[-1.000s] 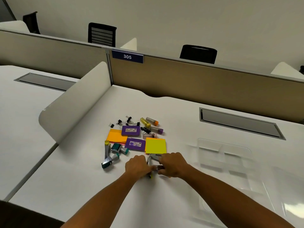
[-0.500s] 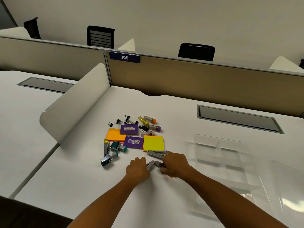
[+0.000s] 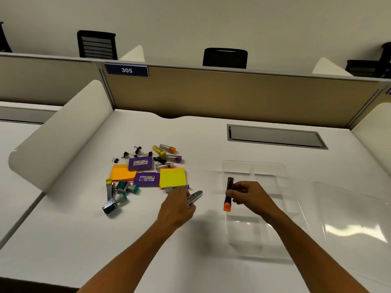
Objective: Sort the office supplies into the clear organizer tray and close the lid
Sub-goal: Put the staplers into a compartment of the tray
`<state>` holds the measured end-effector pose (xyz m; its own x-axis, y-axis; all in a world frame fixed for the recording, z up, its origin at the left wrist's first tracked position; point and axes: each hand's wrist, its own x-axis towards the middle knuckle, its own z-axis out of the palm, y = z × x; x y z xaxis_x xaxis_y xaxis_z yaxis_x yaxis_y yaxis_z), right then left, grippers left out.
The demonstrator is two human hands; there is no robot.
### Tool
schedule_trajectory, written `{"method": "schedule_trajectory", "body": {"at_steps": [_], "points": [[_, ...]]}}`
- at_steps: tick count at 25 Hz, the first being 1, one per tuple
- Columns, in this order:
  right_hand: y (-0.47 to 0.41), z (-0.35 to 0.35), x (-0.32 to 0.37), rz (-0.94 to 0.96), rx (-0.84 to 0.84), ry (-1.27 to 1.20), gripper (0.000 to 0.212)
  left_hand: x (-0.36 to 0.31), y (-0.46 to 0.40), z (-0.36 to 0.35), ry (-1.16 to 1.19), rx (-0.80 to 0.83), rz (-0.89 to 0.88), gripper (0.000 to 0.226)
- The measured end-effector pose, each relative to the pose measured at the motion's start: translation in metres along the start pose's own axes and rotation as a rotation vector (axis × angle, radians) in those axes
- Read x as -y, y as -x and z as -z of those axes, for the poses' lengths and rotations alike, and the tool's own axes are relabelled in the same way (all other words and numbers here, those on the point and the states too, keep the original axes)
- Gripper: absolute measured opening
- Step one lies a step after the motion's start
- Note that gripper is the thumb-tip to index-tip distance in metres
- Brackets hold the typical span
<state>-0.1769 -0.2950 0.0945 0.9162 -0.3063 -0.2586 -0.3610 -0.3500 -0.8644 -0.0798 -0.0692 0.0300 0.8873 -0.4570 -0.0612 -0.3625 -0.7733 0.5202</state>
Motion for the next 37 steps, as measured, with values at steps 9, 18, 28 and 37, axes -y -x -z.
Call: {"method": "schedule_trajectory", "body": {"at_steps": [9,18,28,37], "points": [[0.050,0.073,-0.049,-0.059,-0.320,-0.215,0.016,-0.097,0.008,-0.027,-0.050,0.111,-0.466,0.026],[0.090,0.088,-0.075,-0.128,-0.392,-0.291,0.017,-0.133,0.013,-0.074,-0.224,0.372,-0.482,0.022],[0.089,0.088,-0.085,-0.126,-0.378,-0.340,0.024,-0.130,0.013,-0.098,-0.397,0.423,-0.488,0.026],[0.067,0.056,-0.086,-0.133,-0.272,-0.090,0.033,-0.119,0.019,-0.091,-0.163,0.379,-0.456,0.031]]}}
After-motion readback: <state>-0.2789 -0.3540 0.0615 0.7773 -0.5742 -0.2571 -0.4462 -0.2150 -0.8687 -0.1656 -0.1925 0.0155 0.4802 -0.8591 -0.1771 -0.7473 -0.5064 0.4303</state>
